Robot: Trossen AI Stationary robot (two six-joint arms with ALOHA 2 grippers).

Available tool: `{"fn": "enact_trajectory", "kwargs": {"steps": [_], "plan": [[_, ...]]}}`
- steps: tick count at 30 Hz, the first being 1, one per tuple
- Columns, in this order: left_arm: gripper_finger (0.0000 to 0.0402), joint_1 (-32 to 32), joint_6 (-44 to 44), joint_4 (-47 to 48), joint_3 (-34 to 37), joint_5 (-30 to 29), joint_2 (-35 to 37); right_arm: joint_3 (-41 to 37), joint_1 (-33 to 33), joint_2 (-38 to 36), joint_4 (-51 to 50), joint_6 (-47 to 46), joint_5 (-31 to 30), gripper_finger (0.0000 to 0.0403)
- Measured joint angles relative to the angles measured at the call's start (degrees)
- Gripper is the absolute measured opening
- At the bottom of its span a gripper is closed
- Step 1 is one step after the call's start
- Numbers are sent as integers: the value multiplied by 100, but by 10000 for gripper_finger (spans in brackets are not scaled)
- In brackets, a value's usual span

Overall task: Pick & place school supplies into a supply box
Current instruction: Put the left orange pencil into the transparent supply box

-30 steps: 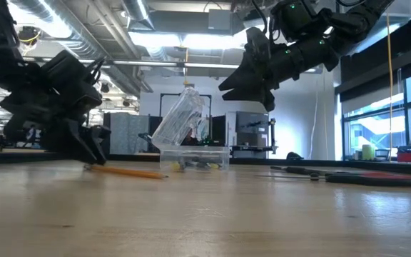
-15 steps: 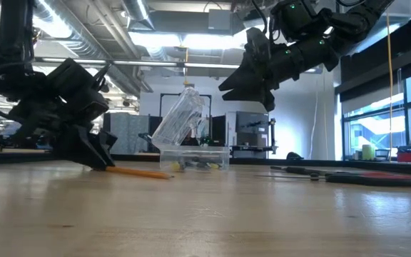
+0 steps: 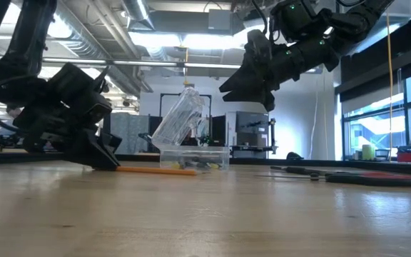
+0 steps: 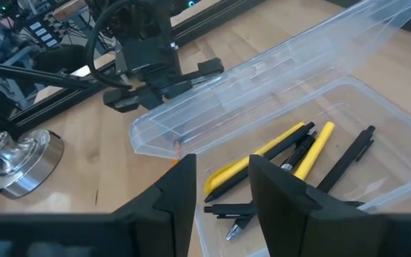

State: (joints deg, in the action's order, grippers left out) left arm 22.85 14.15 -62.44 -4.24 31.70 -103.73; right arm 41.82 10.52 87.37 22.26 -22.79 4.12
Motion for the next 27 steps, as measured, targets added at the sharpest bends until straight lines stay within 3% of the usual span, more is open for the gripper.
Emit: {"fn": "enact_trajectory", "kwargs": {"steps": [16,22,27], "plan": [[10,-15,-404,-260,31,-53,-48,134,0,5,74,377,58,133],[10,-119,-551,-380,34,-59,-52,151,-21,5,63,528,490,133],[10,-220,-804,-509,30,-52,-53,151,-119,5,63,834,501,133]]}}
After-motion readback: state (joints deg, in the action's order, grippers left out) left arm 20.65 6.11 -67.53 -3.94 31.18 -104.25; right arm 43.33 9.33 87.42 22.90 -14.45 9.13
